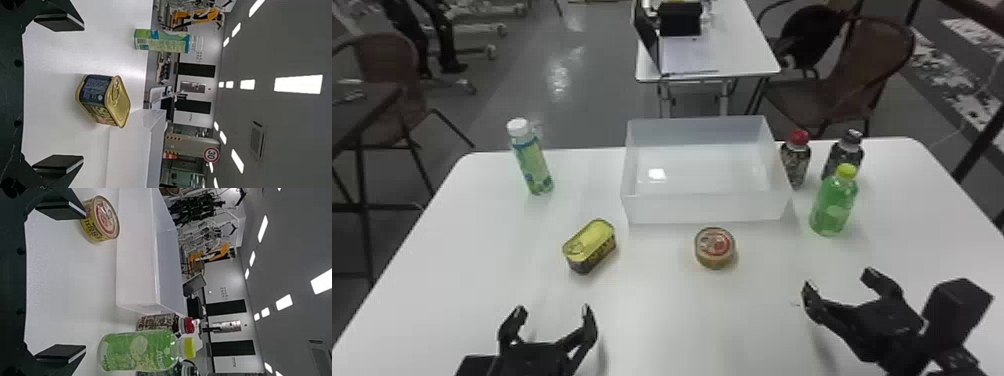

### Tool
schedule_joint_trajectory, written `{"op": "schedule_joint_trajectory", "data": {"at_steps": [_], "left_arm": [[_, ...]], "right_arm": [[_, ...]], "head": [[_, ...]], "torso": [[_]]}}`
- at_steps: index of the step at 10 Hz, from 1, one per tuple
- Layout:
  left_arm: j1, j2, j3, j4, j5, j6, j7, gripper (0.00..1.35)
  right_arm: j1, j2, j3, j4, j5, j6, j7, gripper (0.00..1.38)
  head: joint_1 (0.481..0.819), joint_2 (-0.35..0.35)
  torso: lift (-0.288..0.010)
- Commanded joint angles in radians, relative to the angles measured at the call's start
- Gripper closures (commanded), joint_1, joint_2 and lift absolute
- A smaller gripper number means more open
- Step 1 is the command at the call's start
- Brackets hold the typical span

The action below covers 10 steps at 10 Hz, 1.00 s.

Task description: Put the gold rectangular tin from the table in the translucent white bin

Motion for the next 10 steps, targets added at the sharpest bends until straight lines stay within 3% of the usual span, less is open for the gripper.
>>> {"op": "schedule_joint_trajectory", "data": {"at_steps": [1,4,6,8,10], "left_arm": [[0.000,-0.003,0.000,0.002,0.001,0.001,0.000,0.12],[-0.008,-0.003,0.003,0.005,-0.002,0.006,-0.005,0.12],[-0.034,-0.003,0.026,0.010,-0.013,0.035,-0.057,0.12],[-0.120,-0.003,0.101,0.051,-0.028,0.090,-0.227,0.13],[-0.219,-0.003,0.212,0.094,-0.128,0.127,-0.390,0.13]], "right_arm": [[0.000,0.000,0.002,0.001,0.000,0.001,0.000,0.10],[0.000,0.000,0.002,0.001,0.000,0.001,0.000,0.10],[0.002,0.000,0.002,0.001,0.000,0.001,0.000,0.10],[0.002,0.000,0.002,0.001,0.000,0.001,0.000,0.10],[-0.003,0.000,0.003,0.001,-0.002,0.001,0.000,0.10]], "head": [[0.695,0.077],[0.695,0.078],[0.695,0.077],[0.695,0.069],[0.695,0.070]], "torso": [[-0.127],[-0.127],[-0.127],[-0.127],[-0.127]]}}
